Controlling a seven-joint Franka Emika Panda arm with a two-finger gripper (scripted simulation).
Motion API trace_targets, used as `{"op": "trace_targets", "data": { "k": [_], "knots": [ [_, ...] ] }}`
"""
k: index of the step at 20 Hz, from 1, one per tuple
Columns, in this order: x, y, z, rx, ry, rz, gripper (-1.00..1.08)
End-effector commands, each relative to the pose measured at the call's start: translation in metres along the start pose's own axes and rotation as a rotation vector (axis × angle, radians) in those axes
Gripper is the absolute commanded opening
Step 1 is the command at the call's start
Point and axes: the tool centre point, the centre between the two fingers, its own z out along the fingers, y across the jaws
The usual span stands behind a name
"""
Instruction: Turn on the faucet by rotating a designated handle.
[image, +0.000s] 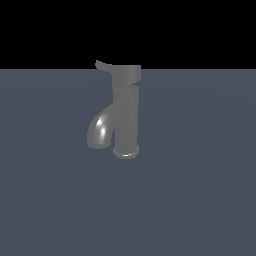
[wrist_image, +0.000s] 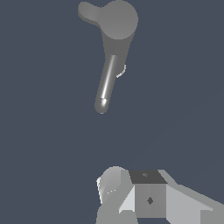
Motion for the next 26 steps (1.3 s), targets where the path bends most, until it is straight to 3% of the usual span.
{"op": "trace_targets", "data": {
  "k": [1, 15, 26],
  "knots": [
    [0.0, 0.0, 0.0, 0.0, 0.0, 0.0, -1.0],
    [0.01, -0.011, -0.006, 0.031, 0.023, -0.01, -1.0],
    [0.034, -0.014, -0.002, 0.07, 0.013, 0.106, -1.0]
  ]
}}
